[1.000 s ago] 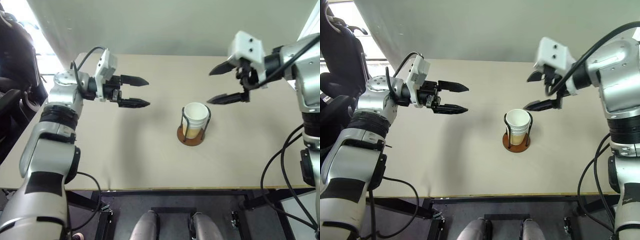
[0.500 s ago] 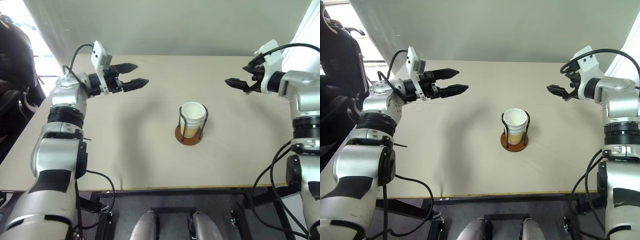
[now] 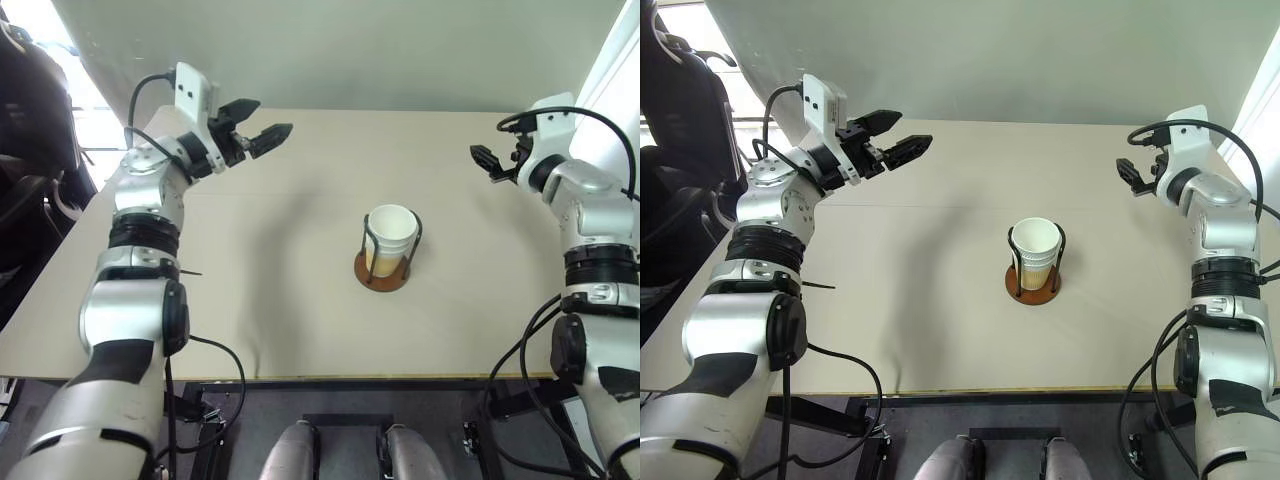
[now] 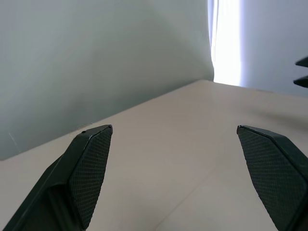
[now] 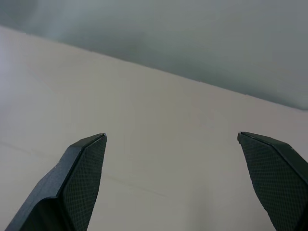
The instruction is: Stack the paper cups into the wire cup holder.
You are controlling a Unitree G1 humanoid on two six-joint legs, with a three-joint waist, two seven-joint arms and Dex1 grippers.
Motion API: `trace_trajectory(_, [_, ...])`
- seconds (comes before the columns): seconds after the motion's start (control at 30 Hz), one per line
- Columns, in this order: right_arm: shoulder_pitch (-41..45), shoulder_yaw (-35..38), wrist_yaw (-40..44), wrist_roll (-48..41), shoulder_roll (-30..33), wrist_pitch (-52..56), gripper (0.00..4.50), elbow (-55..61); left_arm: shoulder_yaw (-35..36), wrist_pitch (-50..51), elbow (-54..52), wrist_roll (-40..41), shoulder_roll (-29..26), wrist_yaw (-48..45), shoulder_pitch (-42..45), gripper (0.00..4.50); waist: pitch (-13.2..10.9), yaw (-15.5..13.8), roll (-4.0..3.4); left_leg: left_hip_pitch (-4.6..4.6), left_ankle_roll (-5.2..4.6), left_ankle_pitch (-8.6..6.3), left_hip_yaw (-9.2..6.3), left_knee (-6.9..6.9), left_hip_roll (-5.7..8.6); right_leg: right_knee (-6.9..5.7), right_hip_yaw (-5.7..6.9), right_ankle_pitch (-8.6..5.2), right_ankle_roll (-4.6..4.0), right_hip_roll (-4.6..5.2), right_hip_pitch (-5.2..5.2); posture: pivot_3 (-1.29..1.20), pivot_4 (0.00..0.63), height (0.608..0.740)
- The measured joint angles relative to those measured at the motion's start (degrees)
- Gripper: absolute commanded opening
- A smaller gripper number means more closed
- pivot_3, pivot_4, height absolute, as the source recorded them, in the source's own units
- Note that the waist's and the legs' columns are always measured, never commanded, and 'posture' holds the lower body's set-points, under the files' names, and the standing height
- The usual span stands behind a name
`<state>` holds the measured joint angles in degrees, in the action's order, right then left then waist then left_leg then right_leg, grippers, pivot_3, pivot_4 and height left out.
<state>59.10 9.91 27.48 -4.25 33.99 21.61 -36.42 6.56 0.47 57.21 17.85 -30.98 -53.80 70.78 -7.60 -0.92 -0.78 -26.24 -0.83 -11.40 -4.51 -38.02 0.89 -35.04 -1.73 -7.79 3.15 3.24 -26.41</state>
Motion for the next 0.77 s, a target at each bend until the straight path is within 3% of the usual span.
trace_trajectory(0.27, [-3.01, 0.29, -4.15, 0.00, 0.03, -0.53, 4.48, 0.60, 2.86, 4.58, -11.07, 1.23, 3.26, 7.38, -5.85, 4.45, 0.00, 0.13, 0.00, 0.06, 0.03, 0.02, 0.02, -0.03, -0.02, -0.05, -0.02, 0.10, 0.01, -0.02, 0.02, 0.00, 0.150, 0.740])
trace_trajectory(0.77, [-3.66, 0.68, -6.41, -0.57, -0.40, -1.96, 4.48, 0.65, 3.95, 13.70, -27.51, 3.23, 2.90, 11.82, -15.22, 4.45, 0.00, 0.09, 0.00, 0.16, 0.06, 0.09, 0.02, -0.10, -0.04, -0.02, -0.02, 0.15, -0.31, -0.04, 0.15, 0.00, 0.150, 0.740])
